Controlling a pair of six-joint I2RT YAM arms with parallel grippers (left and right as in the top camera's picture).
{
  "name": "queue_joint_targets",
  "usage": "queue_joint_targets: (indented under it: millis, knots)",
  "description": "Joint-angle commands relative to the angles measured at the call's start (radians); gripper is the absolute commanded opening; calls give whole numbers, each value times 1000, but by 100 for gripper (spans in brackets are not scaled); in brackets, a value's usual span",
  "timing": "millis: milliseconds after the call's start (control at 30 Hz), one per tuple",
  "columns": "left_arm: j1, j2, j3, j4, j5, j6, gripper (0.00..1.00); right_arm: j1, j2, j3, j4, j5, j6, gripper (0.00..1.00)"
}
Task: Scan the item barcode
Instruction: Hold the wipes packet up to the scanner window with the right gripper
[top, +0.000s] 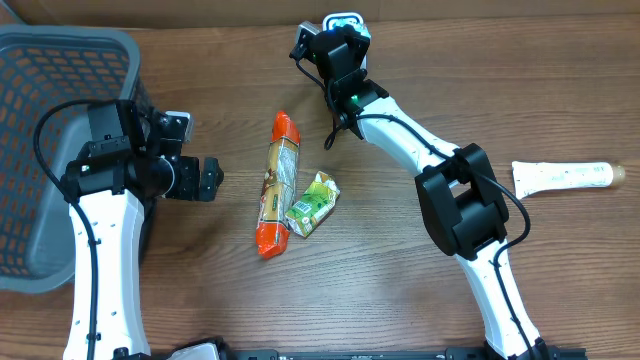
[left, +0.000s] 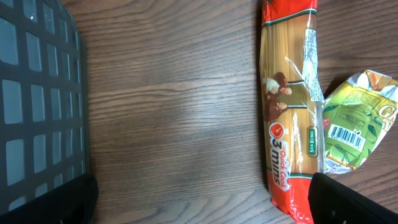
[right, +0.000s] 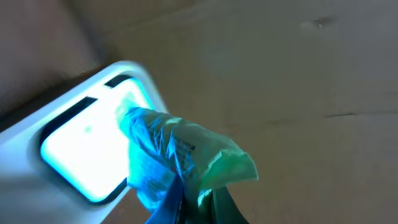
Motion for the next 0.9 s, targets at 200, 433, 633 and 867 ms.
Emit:
queue_joint_targets:
  millis: [200, 433, 633, 867]
  knots:
    - [-2, 6, 18, -1, 8, 19, 100, 34, -72, 10, 172, 92, -55, 4]
    - [-2, 6, 18, 0, 8, 19, 100, 53, -139, 10, 169, 100, -71, 4]
    - [-2, 6, 18, 0, 8, 19, 99, 78, -236, 10, -50, 86, -22, 4]
    - [-2, 6, 18, 0, 8, 19, 99, 83, -472, 10, -578, -197, 402, 4]
